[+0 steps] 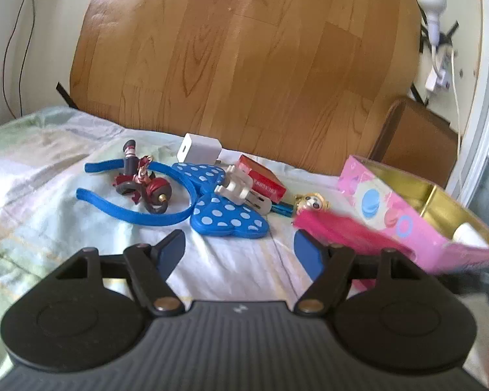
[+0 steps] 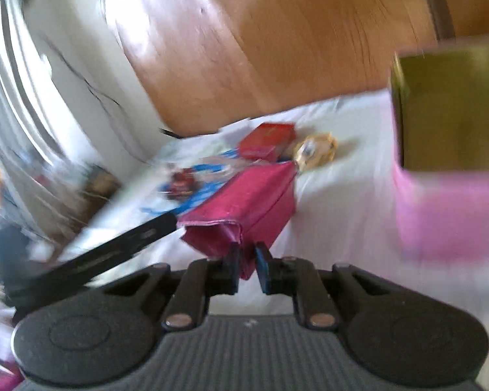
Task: Organize rigid objects
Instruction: 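Move the right gripper to the pink pouch and grasp it, then carry the pink pouch with the right gripper into the tin and release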
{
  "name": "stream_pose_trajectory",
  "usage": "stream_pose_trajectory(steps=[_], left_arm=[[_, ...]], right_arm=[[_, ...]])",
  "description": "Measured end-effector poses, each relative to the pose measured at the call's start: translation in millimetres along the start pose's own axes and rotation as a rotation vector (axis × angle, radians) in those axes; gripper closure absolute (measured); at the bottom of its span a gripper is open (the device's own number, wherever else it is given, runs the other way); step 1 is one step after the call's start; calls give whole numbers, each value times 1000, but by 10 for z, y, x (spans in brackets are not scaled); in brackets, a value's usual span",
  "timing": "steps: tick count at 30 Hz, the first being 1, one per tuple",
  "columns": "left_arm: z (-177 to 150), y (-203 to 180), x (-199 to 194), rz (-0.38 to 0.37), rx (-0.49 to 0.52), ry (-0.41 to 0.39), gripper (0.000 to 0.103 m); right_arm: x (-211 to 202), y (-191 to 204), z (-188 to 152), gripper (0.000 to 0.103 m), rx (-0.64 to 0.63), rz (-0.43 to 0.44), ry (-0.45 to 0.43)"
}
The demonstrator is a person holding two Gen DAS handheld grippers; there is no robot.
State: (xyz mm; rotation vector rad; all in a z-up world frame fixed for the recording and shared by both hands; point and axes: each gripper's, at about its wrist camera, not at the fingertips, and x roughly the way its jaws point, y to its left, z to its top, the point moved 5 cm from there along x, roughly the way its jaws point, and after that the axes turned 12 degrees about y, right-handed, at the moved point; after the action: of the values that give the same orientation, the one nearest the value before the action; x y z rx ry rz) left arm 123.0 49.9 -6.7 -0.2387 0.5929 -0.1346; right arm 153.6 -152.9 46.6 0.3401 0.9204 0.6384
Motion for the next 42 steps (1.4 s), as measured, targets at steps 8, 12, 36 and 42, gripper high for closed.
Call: stream_pose_trajectory(steps=[8,12,36,42], left_arm=[[-37,-159,-56,-84,28,13,27],[-109,-305,-135,-157,43,39,27],[-468,-980,-235,-347,352,268,42],[-471,-1098,-296,-365,365,257,63]], right_arm=[[-785,-808,-571,82,256,-69,-83],[-1044,-939,-715,82,277,-114,-155],[-1018,-310,-828,75,33,75,-119],[-850,-210,-787,88,-30,14,-91]])
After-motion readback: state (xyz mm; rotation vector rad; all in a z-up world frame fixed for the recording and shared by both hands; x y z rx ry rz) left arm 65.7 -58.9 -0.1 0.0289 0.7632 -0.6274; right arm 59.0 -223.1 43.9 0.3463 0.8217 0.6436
